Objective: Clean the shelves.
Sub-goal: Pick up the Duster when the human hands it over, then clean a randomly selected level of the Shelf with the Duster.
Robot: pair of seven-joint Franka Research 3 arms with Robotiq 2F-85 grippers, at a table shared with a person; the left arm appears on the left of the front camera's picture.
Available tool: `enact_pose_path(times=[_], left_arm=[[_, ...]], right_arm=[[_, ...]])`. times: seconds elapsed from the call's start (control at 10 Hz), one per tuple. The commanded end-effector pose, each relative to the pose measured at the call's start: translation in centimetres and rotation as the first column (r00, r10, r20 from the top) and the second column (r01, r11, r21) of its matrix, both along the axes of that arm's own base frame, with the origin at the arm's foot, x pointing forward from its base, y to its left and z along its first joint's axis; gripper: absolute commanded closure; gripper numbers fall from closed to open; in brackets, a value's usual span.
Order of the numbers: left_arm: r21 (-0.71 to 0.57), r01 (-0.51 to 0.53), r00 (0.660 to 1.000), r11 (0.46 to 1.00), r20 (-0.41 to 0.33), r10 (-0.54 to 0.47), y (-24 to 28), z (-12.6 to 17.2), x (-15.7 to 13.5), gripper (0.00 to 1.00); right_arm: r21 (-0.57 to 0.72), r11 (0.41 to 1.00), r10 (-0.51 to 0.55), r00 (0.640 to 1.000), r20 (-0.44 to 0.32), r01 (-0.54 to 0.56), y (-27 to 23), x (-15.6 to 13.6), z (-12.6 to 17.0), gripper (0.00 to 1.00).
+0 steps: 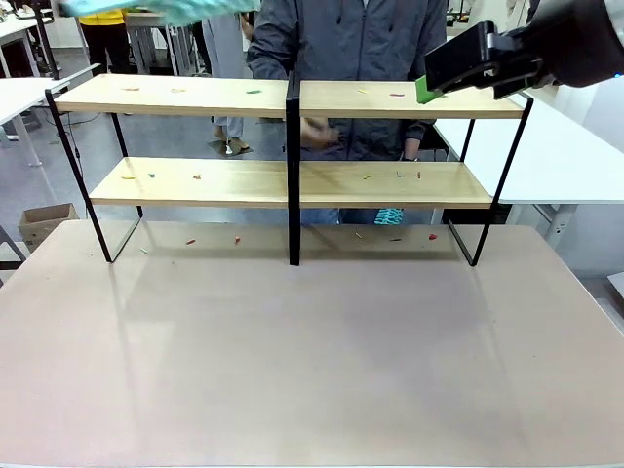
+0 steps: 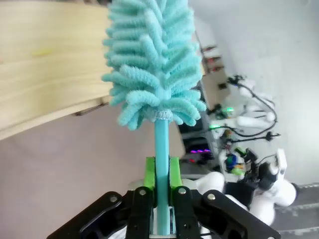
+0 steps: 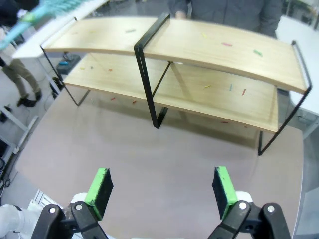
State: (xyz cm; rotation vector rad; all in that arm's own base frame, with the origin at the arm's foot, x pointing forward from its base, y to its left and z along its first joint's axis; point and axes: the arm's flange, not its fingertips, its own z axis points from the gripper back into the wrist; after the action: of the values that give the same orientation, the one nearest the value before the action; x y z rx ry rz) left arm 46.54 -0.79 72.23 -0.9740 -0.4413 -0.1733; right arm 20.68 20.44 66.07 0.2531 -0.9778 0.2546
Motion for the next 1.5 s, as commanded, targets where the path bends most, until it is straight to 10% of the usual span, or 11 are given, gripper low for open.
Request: enact_pose_path(times=[0.0,0.2,0.5,0.6,1.4], left_arm=[[0.071,-0.133,0.976,0.989,0.181,0.119,7.3,-1.1,-10.4,1.00],[-0.064,-0.304,0.923,0.950,0.226,0.311,15.8,-2.7,-17.7,1.00],[-0.258,-0.481,0.842,0.838,0.130,0.523,21.8,-7.4,-20.7,1.00],[-0.121,-0.387,0.899,0.914,0.172,0.403,21.0,-4.4,-22.2,1.00],[-0.121,-0.387,0.899,0.914,0.172,0.403,21.0,-4.4,-22.2,1.00]], right_arm=[[0.006,1.000,-0.003,1.000,-0.001,0.003,-0.1,0.0,-0.1,0.00],[0.006,1.000,-0.003,1.000,-0.001,0.003,-0.1,0.0,-0.1,0.00],[0.006,1.000,-0.003,1.000,-0.001,0.003,-0.1,0.0,-0.1,0.00],[0.006,1.000,-0.003,1.000,-0.001,0.003,-0.1,0.0,-0.1,0.00],[0.006,1.000,-0.003,1.000,-0.001,0.003,-0.1,0.0,-0.1,0.00]])
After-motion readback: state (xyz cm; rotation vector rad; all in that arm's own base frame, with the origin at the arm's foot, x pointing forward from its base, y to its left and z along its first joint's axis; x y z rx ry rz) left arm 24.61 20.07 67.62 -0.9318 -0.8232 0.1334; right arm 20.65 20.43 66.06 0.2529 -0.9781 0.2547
